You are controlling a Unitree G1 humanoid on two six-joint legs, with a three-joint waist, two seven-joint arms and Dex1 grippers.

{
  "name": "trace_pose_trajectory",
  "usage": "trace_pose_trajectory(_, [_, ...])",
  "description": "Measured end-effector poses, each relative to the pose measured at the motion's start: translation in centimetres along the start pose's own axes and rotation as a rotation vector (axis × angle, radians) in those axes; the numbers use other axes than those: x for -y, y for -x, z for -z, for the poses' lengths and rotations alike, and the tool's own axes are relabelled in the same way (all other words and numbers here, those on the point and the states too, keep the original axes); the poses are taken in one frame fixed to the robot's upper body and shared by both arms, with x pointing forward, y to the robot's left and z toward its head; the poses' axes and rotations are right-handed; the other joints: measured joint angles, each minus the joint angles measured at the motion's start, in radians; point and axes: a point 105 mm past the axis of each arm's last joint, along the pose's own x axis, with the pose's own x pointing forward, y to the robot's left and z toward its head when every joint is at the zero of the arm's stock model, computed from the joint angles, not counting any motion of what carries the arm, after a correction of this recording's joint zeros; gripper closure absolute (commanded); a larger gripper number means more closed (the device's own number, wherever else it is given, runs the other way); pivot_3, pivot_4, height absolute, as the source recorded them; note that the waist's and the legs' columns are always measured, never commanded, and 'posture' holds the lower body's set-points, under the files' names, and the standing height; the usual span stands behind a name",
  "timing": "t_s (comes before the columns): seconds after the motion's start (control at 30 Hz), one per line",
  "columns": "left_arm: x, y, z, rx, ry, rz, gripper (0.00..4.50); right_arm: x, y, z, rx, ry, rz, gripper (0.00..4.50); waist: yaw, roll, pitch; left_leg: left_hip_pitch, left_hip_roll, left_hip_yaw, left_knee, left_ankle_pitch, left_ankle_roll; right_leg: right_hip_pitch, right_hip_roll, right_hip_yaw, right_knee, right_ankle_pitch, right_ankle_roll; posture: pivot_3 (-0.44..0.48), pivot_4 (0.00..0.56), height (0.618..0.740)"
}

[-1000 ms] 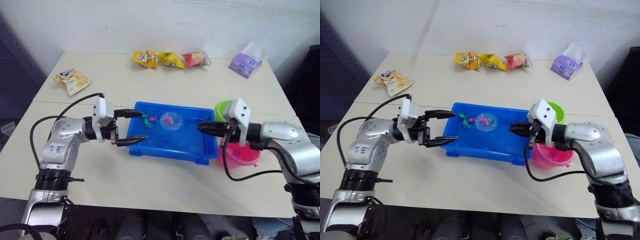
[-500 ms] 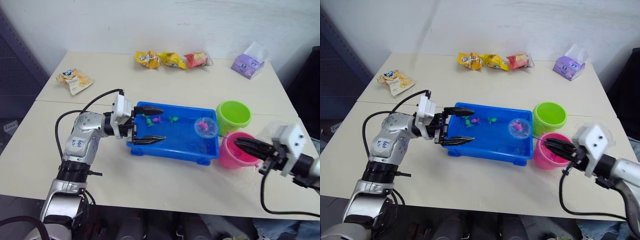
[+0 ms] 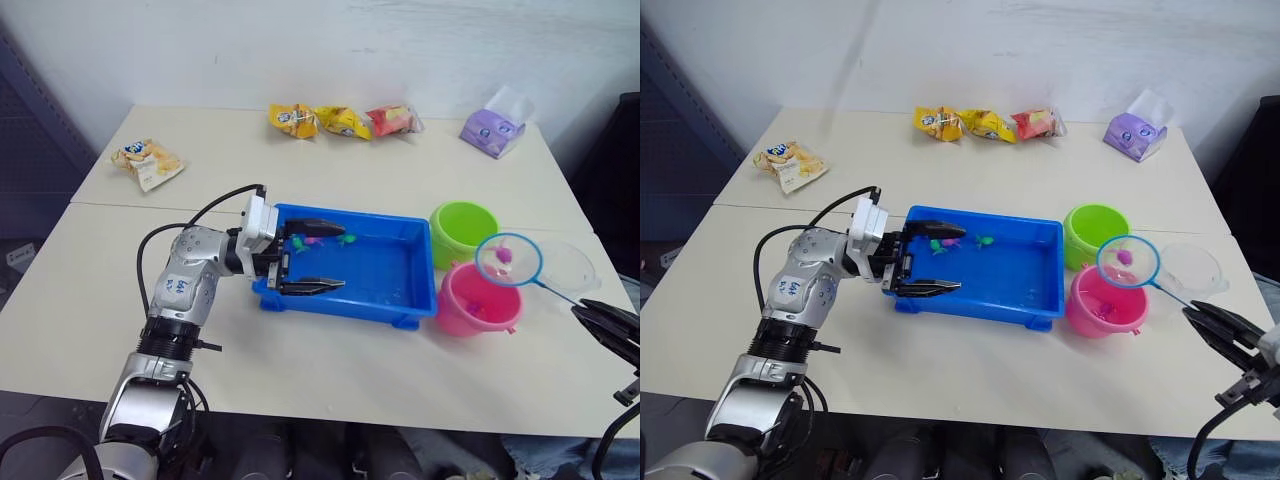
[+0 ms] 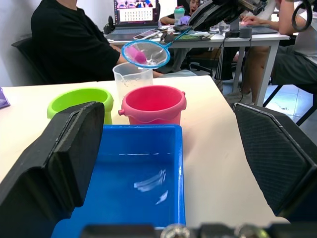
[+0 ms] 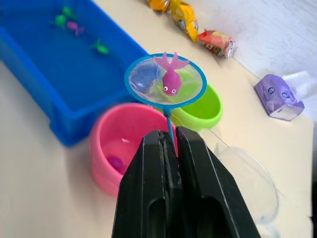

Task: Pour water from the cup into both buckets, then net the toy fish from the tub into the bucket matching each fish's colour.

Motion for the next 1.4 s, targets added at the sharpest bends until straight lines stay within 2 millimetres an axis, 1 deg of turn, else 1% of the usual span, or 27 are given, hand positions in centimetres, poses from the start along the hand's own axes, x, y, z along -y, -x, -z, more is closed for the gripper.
trace_pose_trajectory(0.13, [0.2,-0.3,0.1,0.002,0.0,0.013,0.01,0.1,-0.7,0.7,0.011,0.159,0.017,4.5,0.001,0.0,0.0,0.001,0.0,0.001,0.0,0.0,0.0,0.0,0.0,0.0,0.001,0.0,0.0,0.0,0.15,0.74])
trace_pose_trajectory(0.2, [0.2,-0.4,0.1,0.001,-0.001,0.014,0.01,0.1,-1.0,1.4,0.016,0.304,0.036,4.5,0.001,0.0,0.0,0.001,0.0,0.001,0.0,0.0,-0.001,0.0,0.0,0.0,0.001,0.0,0.0,0.0,0.15,0.74])
trace_pose_trajectory(0.23, [0.2,-0.4,0.2,0.0,0.0,0.014,0.01,0.2,-1.3,1.9,0.021,0.402,0.063,4.5,0.001,0.0,0.0,0.001,-0.001,0.001,0.0,0.0,-0.001,0.0,0.0,0.001,0.001,0.0,0.0,0.0,0.15,0.74])
trace_pose_trajectory(0.27, [0.2,-0.4,0.2,0.0,0.0,0.014,0.01,0.2,-1.4,2.2,0.021,0.444,0.074,4.5,0.001,0.0,0.0,0.001,-0.001,0.001,0.0,0.0,-0.001,0.0,0.0,0.001,0.001,0.0,0.0,0.0,0.15,0.74])
trace_pose_trajectory(0.3, [0.2,-0.5,0.2,0.001,0.001,0.015,0.01,0.3,-1.6,2.6,0.026,0.54,0.104,4.5,0.001,0.0,0.0,0.001,-0.001,0.002,0.0,0.0,-0.001,0.0,0.0,0.001,0.001,0.0,0.0,0.0,0.15,0.74])
trace_pose_trajectory(0.33, [0.2,-0.6,0.3,0.001,0.002,0.015,0.01,0.3,-1.6,2.9,0.018,0.6,0.116,4.5,0.001,0.0,0.0,0.001,-0.001,0.002,0.0,0.001,-0.001,0.0,0.0,0.001,0.001,0.0,0.0,0.0,0.15,0.74])
trace_pose_trajectory(0.5, [0.2,-0.7,0.4,-0.008,0.002,0.012,0.01,-1.1,-1.7,4.1,0.026,0.821,0.077,4.5,0.0,0.0,0.0,0.001,-0.001,0.002,0.0,0.001,-0.002,0.0,0.0,0.001,0.002,0.0,0.0,0.0,0.15,0.74])
trace_pose_trajectory(0.57, [0.2,-0.7,0.5,-0.018,-0.002,0.009,0.01,-1.7,-1.7,4.8,0.028,0.885,0.066,4.5,-0.001,0.0,0.0,0.002,-0.001,0.002,0.0,0.001,-0.003,0.0,0.0,0.002,0.002,0.0,0.0,0.0,0.15,0.74])
trace_pose_trajectory(0.67, [0.2,-0.7,0.6,-0.023,-0.008,0.005,0.01,-2.1,-1.6,5.5,0.045,0.938,0.067,4.5,-0.001,0.0,0.0,0.003,-0.001,0.003,0.0,0.002,-0.003,0.0,0.0,0.002,0.003,0.0,-0.001,0.0,0.15,0.74])
trace_pose_trajectory(0.77, [0.3,-0.6,0.7,-0.027,-0.027,0.005,0.01,-2.4,-1.5,5.5,0.081,1.024,0.04,4.5,-0.002,0.0,0.0,0.003,-0.001,0.003,0.0,0.002,-0.003,0.0,0.001,0.003,0.003,0.0,-0.001,0.0,0.15,0.74])
trace_pose_trajectory(0.9, [0.5,-0.7,0.5,-0.043,-0.147,0.011,0.01,-2.0,-0.8,5.6,0.124,1.12,0.081,4.5,0.0,0.0,0.0,0.003,-0.001,0.004,0.0,0.002,-0.003,0.0,0.001,0.003,0.003,-0.001,-0.001,0.0,0.15,0.74])
trace_pose_trajectory(0.97, [0.0,-0.6,0.7,-0.042,-0.181,-0.02,0.01,-1.8,-0.7,5.7,0.132,1.148,0.123,4.5,0.0,0.001,0.0,0.003,-0.001,0.004,0.0,0.002,-0.003,0.0,0.001,0.003,0.003,-0.001,-0.001,0.0,0.15,0.74])
trace_pose_trajectory(1.0, [-0.2,-0.6,0.7,-0.039,-0.191,-0.036,0.01,-1.7,-0.6,5.8,0.133,1.153,0.134,4.5,0.0,0.001,0.0,0.003,-0.001,0.004,0.0,0.002,-0.003,0.0,0.001,0.003,0.003,-0.001,-0.001,0.0,0.15,0.74])
trace_pose_trajectory(1.1, [-0.6,-0.5,0.9,-0.049,-0.237,-0.062,0.01,-1.5,-0.2,7.2,0.094,1.169,0.083,4.5,-0.001,0.001,0.0,0.003,-0.001,0.005,0.0,0.002,-0.003,-0.001,0.001,0.004,0.003,-0.001,-0.001,0.0,0.15,0.74])
trace_pose_trajectory(1.13, [-0.6,-0.5,0.9,-0.053,-0.253,-0.062,0.01,-1.5,0.0,7.5,0.082,1.168,0.087,4.5,0.0,0.001,0.0,0.003,-0.001,0.005,-0.001,0.002,-0.003,-0.001,0.001,0.004,0.003,-0.001,-0.001,0.0,0.15,0.74])
trace_pose_trajectory(1.2, [-0.6,-0.4,1.1,-0.063,-0.268,-0.056,0.01,-1.1,0.2,7.6,0.067,1.163,0.149,4.5,-0.002,0.001,0.0,0.004,0.0,0.006,-0.001,0.002,-0.003,-0.001,0.001,0.004,0.004,-0.001,-0.002,0.0,0.15,0.74])
trace_pose_trajectory(1.27, [-0.6,-0.5,1.3,-0.067,-0.27,-0.053,0.01,-1.0,0.0,7.9,0.065,1.152,0.17,4.5,-0.004,0.001,0.0,0.004,0.0,0.006,-0.001,0.002,-0.003,-0.001,0.001,0.005,0.004,-0.001,-0.002,0.0,0.15,0.74])
trace_pose_trajectory(1.33, [-0.5,-0.7,1.4,-0.065,-0.267,-0.046,0.01,-1.6,-0.4,8.3,0.078,1.129,0.138,4.5,-0.003,0.001,0.0,0.004,0.0,0.006,0.0,0.002,-0.003,-0.001,0.001,0.005,0.004,-0.001,-0.002,0.0,0.15,0.74])
trace_pose_trajectory(1.4, [-0.4,-0.8,1.5,-0.066,-0.254,-0.041,0.01,-1.5,-0.7,8.1,0.083,1.124,0.159,4.5,-0.003,0.001,-0.001,0.004,0.0,0.007,-0.001,0.002,-0.003,-0.001,0.001,0.005,0.005,-0.001,-0.002,0.0,0.15,0.74])
